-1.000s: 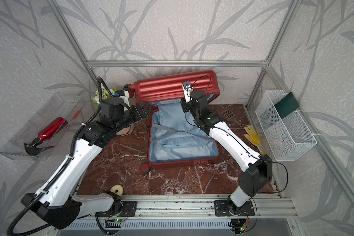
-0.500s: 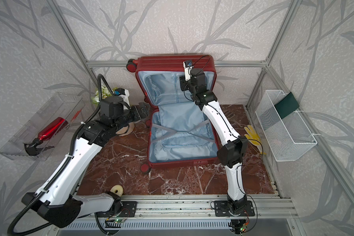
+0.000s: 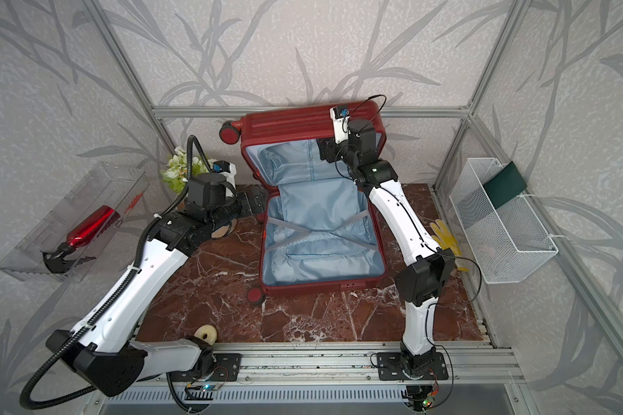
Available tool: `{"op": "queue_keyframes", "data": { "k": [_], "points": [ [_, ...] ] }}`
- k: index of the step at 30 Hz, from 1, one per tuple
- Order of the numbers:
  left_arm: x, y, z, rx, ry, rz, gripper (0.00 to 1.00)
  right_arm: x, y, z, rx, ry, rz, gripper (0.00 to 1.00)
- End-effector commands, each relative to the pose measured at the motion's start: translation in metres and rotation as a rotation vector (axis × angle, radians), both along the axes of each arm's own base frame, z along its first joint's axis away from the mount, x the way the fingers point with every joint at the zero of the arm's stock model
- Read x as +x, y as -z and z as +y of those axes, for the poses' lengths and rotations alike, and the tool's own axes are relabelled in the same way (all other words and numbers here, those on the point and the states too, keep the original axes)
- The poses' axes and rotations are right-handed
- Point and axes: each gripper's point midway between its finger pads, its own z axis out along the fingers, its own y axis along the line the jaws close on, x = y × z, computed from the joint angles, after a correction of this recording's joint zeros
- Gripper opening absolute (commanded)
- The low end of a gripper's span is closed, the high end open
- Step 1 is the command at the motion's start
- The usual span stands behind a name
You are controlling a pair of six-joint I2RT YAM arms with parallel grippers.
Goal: Open the suitcase zippers
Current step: Open the suitcase at the center of the board.
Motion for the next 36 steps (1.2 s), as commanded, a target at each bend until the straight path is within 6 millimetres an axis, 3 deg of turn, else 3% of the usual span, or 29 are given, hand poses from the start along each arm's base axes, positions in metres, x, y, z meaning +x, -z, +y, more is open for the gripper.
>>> {"op": "queue_keyframes", "data": {
  "k": [1,5,11,14,17,20,21,22,23,25,27,29,31,33,36],
  "points": [
    [0.017,-0.01,-0.006,0.013,0.023,-0.08,0.99,0.025,0.009,-0.007,0.072,0.019,0.046,0.8],
    [0.075,-0.034,-0.017,0.09,0.007,-0.18,0.99,0.034,0.007,0.006,0.102,-0.033,0.064,0.79],
    [0.174,-0.044,-0.019,0.059,-0.111,-0.232,0.99,0.008,-0.002,0.022,0.086,-0.152,0.06,0.78],
    [0.207,-0.041,-0.02,0.026,-0.122,-0.242,0.99,-0.01,-0.002,0.025,0.07,-0.197,0.065,0.78],
    [0.218,-0.045,-0.026,0.016,-0.102,-0.254,0.98,-0.022,0.003,0.022,0.028,-0.189,0.034,0.78],
    [0.209,-0.052,-0.031,0.013,-0.062,-0.268,0.98,-0.031,0.003,0.01,-0.001,-0.146,0.02,0.8],
    [0.2,-0.056,-0.033,0.012,-0.041,-0.275,0.98,-0.036,0.002,0.003,-0.001,-0.118,0.019,0.86],
    [0.19,-0.059,-0.036,0.015,-0.019,-0.284,0.98,-0.042,-0.002,-0.004,0.01,-0.081,0.014,1.0],
    [0.175,-0.063,-0.038,0.025,0.009,-0.294,0.98,-0.048,0.0,-0.01,0.015,-0.045,0.016,0.99],
    [0.141,-0.068,-0.037,0.057,0.043,-0.307,0.98,-0.08,-0.006,-0.01,-0.024,-0.1,-0.036,0.99],
    [0.104,-0.066,-0.026,0.068,0.063,-0.338,0.99,-0.098,0.004,-0.032,-0.076,0.033,-0.048,0.99],
    [0.072,-0.058,-0.004,0.08,0.033,-0.37,0.99,-0.112,0.021,-0.072,-0.098,0.266,-0.06,0.99],
    [0.049,-0.039,0.027,0.115,-0.073,-0.367,0.99,-0.129,0.047,-0.105,-0.098,0.379,-0.072,0.99],
    [0.03,-0.008,0.059,0.18,-0.17,-0.316,0.99,-0.141,0.09,-0.136,-0.123,0.46,0.0,0.99],
    [0.012,0.042,0.097,0.251,-0.26,-0.185,0.99,-0.151,0.153,-0.165,-0.175,0.492,0.144,0.99]
  ]
}}
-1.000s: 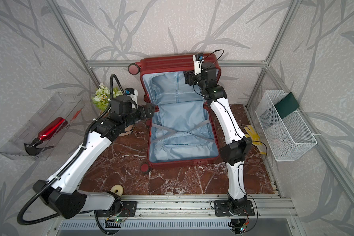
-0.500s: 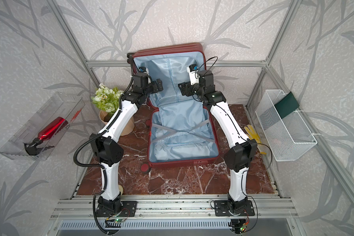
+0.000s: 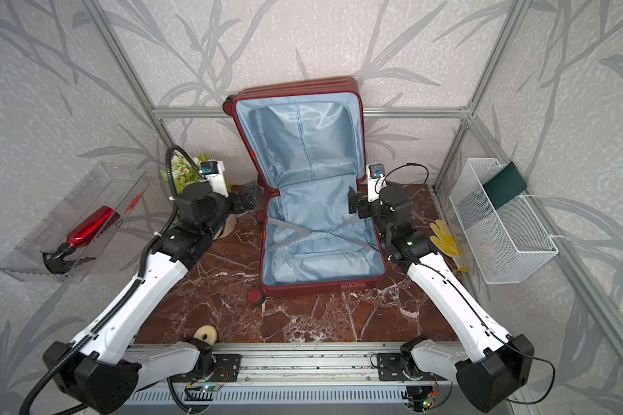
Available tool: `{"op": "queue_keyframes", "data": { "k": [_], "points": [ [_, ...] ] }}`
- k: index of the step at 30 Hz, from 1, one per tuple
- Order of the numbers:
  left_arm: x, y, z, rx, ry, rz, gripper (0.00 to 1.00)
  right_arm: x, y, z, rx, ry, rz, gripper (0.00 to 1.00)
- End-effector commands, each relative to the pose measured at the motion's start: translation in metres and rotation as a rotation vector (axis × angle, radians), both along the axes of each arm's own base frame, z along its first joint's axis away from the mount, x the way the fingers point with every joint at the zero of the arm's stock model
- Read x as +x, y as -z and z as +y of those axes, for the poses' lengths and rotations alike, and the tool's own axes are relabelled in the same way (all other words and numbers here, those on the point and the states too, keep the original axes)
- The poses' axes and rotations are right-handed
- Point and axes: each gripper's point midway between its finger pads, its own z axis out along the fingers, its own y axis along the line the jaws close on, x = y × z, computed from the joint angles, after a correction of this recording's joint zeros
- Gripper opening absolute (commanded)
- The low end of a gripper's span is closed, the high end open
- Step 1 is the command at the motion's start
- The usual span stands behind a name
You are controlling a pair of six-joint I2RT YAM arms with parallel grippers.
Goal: Open the suitcase zippers
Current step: Open the suitcase at the center of the board, then reset both arms
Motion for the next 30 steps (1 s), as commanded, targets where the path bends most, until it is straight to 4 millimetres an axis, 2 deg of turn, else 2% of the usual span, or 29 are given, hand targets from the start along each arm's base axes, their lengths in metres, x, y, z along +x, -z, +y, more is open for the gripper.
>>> {"op": "queue_keyframes", "data": {
  "k": [1,4,7,9,12,14,16,18,20,24,25,27,29,30],
  "points": [
    [-0.003,0.068,0.047,0.107,-0.171,0.16,0.99,-0.002,0.064,-0.049,-0.033,0.174,0.12,0.99],
    [-0.007,0.129,0.077,0.169,-0.235,0.314,0.99,-0.009,0.107,-0.082,-0.009,0.218,0.173,0.99],
    [-0.012,0.181,0.107,0.181,-0.31,0.431,0.99,-0.015,0.137,-0.108,-0.019,0.245,0.176,0.99],
    [-0.017,0.206,0.123,0.157,-0.348,0.459,0.99,-0.019,0.159,-0.123,-0.011,0.272,0.207,0.99],
    [-0.025,0.234,0.137,0.102,-0.373,0.418,0.99,-0.026,0.192,-0.133,0.003,0.299,0.257,0.99],
    [-0.024,0.239,0.141,0.009,-0.376,0.319,0.99,-0.03,0.212,-0.131,0.019,0.281,0.285,0.99],
    [-0.024,0.247,0.137,0.002,-0.34,0.265,0.99,-0.037,0.228,-0.124,0.039,0.24,0.236,0.99],
    [-0.021,0.256,0.133,0.012,-0.312,0.219,0.99,-0.046,0.229,-0.117,0.075,0.2,0.117,0.99],
    [-0.012,0.247,0.111,0.053,-0.165,0.17,0.99,-0.044,0.219,-0.11,0.092,0.156,0.008,0.99],
    [0.0,0.249,0.097,0.163,-0.088,0.196,0.99,-0.034,0.217,-0.097,0.108,0.075,-0.028,0.99],
    [0.001,0.25,0.096,0.177,-0.079,0.193,0.99,-0.029,0.219,-0.087,0.092,0.015,-0.024,0.99],
    [-0.002,0.253,0.103,0.179,-0.123,0.133,0.99,-0.021,0.229,-0.074,0.055,-0.056,-0.011,0.99],
    [-0.003,0.265,0.117,0.153,-0.208,0.098,0.99,-0.015,0.244,-0.073,0.057,-0.061,-0.024,0.99],
    [0.002,0.263,0.117,0.15,-0.211,0.071,0.99,-0.011,0.242,-0.073,0.069,-0.057,-0.061,0.99]
  ]
}}
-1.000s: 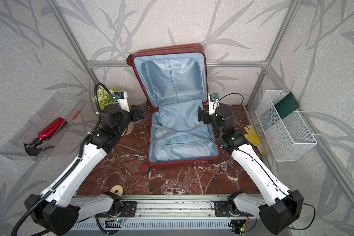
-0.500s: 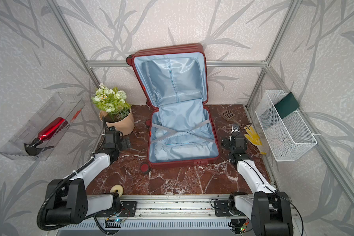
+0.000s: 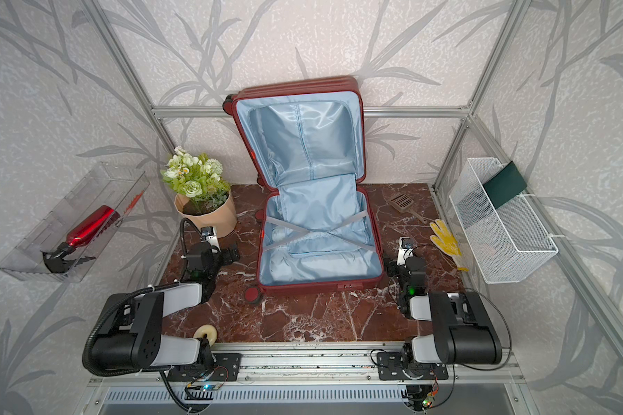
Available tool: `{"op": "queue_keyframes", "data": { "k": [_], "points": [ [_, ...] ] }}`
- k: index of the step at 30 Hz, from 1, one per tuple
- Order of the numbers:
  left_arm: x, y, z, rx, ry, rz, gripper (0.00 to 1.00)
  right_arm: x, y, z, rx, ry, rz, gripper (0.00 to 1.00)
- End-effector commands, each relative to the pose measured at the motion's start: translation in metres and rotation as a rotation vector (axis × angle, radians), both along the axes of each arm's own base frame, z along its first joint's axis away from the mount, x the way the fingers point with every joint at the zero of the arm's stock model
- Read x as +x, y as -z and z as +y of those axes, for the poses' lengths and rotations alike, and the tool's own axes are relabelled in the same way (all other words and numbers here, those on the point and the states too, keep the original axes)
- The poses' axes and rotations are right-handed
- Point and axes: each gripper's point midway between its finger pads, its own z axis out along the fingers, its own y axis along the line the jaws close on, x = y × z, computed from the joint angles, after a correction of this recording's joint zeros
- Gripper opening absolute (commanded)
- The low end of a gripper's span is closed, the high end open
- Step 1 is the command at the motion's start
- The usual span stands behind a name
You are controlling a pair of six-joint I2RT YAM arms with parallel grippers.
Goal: Open the suitcase zippers
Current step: Reset both arms
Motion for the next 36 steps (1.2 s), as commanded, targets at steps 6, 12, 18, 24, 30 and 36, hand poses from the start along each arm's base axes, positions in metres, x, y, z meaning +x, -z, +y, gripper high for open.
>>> {"op": "queue_keyframes", "data": {
  "k": [6,12,18,24,30,36],
  "points": [
    [0.019,-0.006,0.006,0.037,-0.006,-0.035,0.99,0.04,-0.018,0.024,-0.084,-0.032,-0.019,0.99],
    [0.016,-0.003,0.005,0.037,-0.001,-0.003,0.99,0.033,-0.02,0.008,-0.086,0.079,-0.032,0.99],
    [0.017,-0.003,0.004,0.039,0.008,0.0,0.99,0.024,-0.023,0.013,-0.094,0.049,-0.097,0.99],
    [0.017,-0.003,0.004,0.039,0.009,-0.002,0.99,0.034,-0.02,0.01,-0.07,0.043,-0.04,0.99],
    [0.016,-0.003,0.004,0.04,0.008,0.0,0.99,0.03,-0.021,0.02,-0.06,-0.027,-0.066,0.99],
    [0.017,-0.003,0.004,0.039,0.009,-0.002,0.99,0.031,-0.02,0.036,-0.065,-0.129,-0.054,0.99]
  ]
}}
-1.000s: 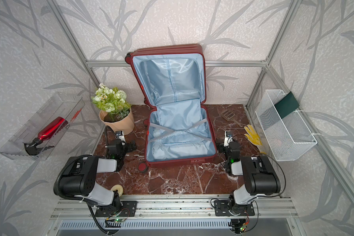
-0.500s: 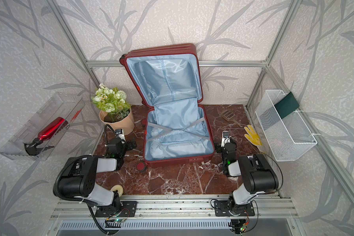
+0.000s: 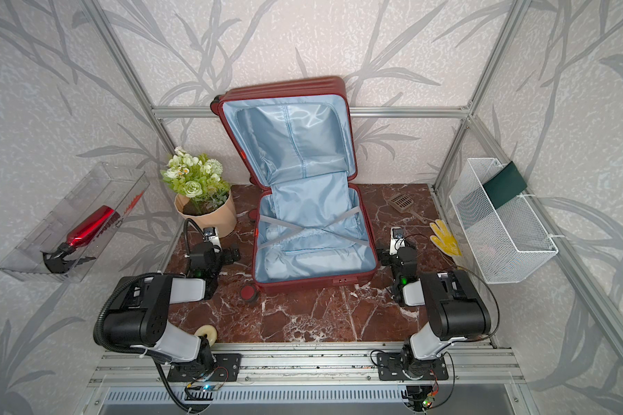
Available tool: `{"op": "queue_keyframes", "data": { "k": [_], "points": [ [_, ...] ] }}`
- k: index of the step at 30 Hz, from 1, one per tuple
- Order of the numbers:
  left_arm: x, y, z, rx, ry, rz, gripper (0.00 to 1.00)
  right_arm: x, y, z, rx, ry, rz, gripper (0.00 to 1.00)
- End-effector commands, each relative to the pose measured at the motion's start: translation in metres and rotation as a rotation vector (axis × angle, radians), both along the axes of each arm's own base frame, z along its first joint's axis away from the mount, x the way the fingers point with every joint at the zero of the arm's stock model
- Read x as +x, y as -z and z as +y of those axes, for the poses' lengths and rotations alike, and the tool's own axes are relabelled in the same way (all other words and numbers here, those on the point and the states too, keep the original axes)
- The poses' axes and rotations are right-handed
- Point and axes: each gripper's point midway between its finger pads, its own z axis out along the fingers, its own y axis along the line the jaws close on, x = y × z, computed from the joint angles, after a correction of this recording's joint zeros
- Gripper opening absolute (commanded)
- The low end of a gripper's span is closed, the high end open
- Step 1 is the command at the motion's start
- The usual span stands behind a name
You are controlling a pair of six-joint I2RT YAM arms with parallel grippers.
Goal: Open the suitcase zippers
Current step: Reset both arms
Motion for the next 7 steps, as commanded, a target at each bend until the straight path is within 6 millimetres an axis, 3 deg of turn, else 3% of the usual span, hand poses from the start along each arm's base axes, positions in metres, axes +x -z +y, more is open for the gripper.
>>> {"op": "queue_keyframes", "data": {
  "k": [1,7],
  "points": [
    [0.0074,-0.0166,0.0006,0.021,0.009,-0.044,0.99,0.0013,-0.0057,0.0213,0.014,-0.11,-0.018,0.99],
    [0.0076,-0.017,0.0024,0.017,-0.003,-0.044,0.99,0.0015,-0.0059,0.0205,0.015,-0.107,-0.019,0.99]
  ]
}}
